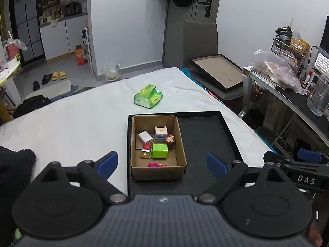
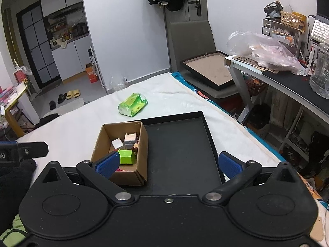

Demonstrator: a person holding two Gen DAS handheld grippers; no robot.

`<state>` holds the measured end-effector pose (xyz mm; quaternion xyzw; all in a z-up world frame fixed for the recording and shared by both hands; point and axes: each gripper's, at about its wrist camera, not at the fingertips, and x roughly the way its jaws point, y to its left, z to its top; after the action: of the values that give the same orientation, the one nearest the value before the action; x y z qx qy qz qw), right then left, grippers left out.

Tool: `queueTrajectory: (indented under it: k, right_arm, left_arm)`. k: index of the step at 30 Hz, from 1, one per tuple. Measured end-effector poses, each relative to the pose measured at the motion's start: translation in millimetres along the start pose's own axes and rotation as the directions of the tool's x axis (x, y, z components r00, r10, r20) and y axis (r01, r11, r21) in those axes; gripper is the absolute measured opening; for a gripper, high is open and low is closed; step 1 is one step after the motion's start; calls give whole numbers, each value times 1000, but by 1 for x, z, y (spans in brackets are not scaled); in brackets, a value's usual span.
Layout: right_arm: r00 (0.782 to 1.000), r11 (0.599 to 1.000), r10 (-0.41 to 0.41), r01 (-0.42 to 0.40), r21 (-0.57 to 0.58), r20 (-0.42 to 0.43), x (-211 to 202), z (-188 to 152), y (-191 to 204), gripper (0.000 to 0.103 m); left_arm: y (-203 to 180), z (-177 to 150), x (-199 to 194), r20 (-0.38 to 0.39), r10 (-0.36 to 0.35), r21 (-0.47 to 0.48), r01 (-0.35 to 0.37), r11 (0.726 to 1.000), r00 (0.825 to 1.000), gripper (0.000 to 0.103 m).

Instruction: Organize rigid objects

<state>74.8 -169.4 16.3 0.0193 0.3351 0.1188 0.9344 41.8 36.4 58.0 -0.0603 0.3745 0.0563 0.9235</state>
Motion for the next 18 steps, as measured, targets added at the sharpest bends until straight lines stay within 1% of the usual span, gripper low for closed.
queueTrajectory:
  k: [11, 14, 18]
  right_arm:
    - [999, 1000, -3, 4, -12, 39, -29, -10, -3, 103]
    - [998, 1000, -15, 17, -26, 55, -36, -14, -2, 103]
    - [998, 1000, -3, 4, -27, 67, -44, -16, -4, 103]
  left_arm:
    - [-6, -16, -22, 28, -12, -9, 13, 1000, 1000, 92]
    - [-9, -20, -28, 42, -14, -10, 15, 1000, 999, 92]
    - [-10, -23, -31, 46, -14, -27, 15, 1000, 999, 93]
